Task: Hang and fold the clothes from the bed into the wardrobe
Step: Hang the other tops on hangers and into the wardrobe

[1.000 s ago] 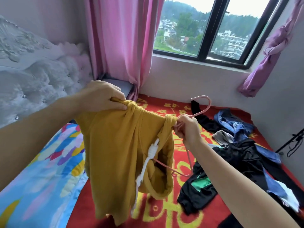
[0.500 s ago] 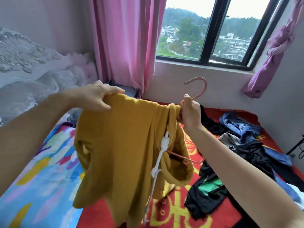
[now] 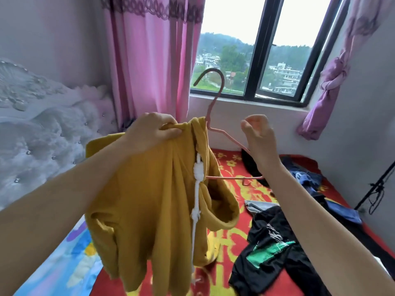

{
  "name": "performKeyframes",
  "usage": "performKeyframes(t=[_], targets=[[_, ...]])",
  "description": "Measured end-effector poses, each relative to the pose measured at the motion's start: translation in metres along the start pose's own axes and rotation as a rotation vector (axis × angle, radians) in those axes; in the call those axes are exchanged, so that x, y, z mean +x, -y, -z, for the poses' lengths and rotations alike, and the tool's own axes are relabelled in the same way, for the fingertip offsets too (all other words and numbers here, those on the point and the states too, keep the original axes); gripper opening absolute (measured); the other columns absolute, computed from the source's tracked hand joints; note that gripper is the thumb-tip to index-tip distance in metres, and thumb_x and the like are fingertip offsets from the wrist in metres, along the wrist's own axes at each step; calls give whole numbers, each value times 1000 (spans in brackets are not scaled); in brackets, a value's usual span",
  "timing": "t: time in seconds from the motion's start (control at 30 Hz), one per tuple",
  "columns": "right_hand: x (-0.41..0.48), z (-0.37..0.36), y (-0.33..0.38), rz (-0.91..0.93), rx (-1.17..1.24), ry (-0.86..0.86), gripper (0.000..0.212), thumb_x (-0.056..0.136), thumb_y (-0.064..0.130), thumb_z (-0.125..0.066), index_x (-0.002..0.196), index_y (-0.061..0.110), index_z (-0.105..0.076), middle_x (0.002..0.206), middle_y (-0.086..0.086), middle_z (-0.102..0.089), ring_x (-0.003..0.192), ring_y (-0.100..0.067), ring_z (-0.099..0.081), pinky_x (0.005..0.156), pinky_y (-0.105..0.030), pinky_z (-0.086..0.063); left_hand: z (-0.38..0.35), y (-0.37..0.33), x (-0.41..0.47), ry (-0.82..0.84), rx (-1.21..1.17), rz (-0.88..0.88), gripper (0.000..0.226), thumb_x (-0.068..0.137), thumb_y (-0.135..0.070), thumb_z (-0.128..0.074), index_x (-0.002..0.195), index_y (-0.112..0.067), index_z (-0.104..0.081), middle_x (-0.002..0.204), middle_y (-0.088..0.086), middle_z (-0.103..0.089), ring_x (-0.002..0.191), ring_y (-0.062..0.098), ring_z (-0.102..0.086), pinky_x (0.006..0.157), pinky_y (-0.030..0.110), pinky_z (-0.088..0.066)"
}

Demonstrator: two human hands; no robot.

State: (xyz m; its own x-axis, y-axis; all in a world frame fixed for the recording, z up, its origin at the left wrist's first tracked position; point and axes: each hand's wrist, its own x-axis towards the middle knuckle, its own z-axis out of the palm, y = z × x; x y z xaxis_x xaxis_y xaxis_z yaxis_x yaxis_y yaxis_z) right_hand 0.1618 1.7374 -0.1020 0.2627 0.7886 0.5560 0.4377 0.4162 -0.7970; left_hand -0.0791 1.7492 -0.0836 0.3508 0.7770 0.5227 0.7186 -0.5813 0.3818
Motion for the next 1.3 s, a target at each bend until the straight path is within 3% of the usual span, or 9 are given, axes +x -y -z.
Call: performKeyframes(t=[0.17,0.23,0.47,0.63,0.77,0.9,1.03,1.2,1.3], targets=[[-27,23,-71,-410,195,-608,28,87,-1,-40,74,24,-41,75,0,-44,64,-10,-41,53,-10,-34,9,1,-1,-193,-183,88,19,88,-19,-63,101,-6,-67,78,-2,-61,73,10,-56,63,6,-40],[-35,18,-82,-672,396,-645,32,88,-5,-33,72,21,-42,68,-2,-45,56,-10,-41,46,-13,-33,9,-2,2,-273,-260,123,18,87,-18,-64,101,-6,-67,77,-7,-60,71,3,-55,61,3,-41],[-51,-31,-43,-306,468,265,24,72,0,-51,84,7,-71,84,-5,-70,81,-15,-66,75,-26,-54,18,-14,9,-368,-352,160,14,88,-20,-63,102,-18,-62,77,-12,-58,59,-18,-55,59,1,-44],[-61,-44,-42,-337,320,854,17,77,21,-57,92,14,-61,81,2,-65,72,-10,-62,67,-24,-53,32,-9,-3,-431,-336,189,14,88,-22,-63,102,-21,-61,73,-18,-59,60,-19,-54,60,0,-42],[-71,-32,-36,-357,146,1181,23,97,22,-51,74,17,-50,51,20,-56,46,5,-53,47,-6,-40,44,2,-16,-466,-292,204,17,87,-22,-63,103,-22,-59,68,-24,-59,62,-19,-55,60,-2,-41],[-69,-14,-32,-169,186,1154,44,69,60,-69,76,19,-55,64,20,-57,60,3,-54,57,-11,-42,64,27,-35,-505,-250,273,21,86,-19,-65,107,-14,-65,76,-15,-59,61,-16,-55,58,-4,-38],[-34,21,-30,312,-261,868,57,67,81,-49,65,24,-47,60,17,-44,57,-4,-41,55,-18,-34,79,58,-64,-480,-190,357,9,84,-15,-67,91,-19,-70,69,-27,-58,63,-24,-52,62,-5,-37],[-4,50,-9,612,-448,625,48,83,77,-24,73,38,-49,69,23,-39,63,-1,-42,64,-19,-28,76,70,-89,-412,-269,412,50,81,-23,-68,61,-67,-58,75,-26,-63,67,-23,-53,68,-3,-39],[0,50,3,640,-484,644,40,86,75,-20,80,46,-48,70,23,-39,64,2,-42,62,-17,-29,78,82,-95,-425,-308,404,20,73,-43,-67,71,-63,-64,71,-36,-64,88,5,-63,80,7,-47]])
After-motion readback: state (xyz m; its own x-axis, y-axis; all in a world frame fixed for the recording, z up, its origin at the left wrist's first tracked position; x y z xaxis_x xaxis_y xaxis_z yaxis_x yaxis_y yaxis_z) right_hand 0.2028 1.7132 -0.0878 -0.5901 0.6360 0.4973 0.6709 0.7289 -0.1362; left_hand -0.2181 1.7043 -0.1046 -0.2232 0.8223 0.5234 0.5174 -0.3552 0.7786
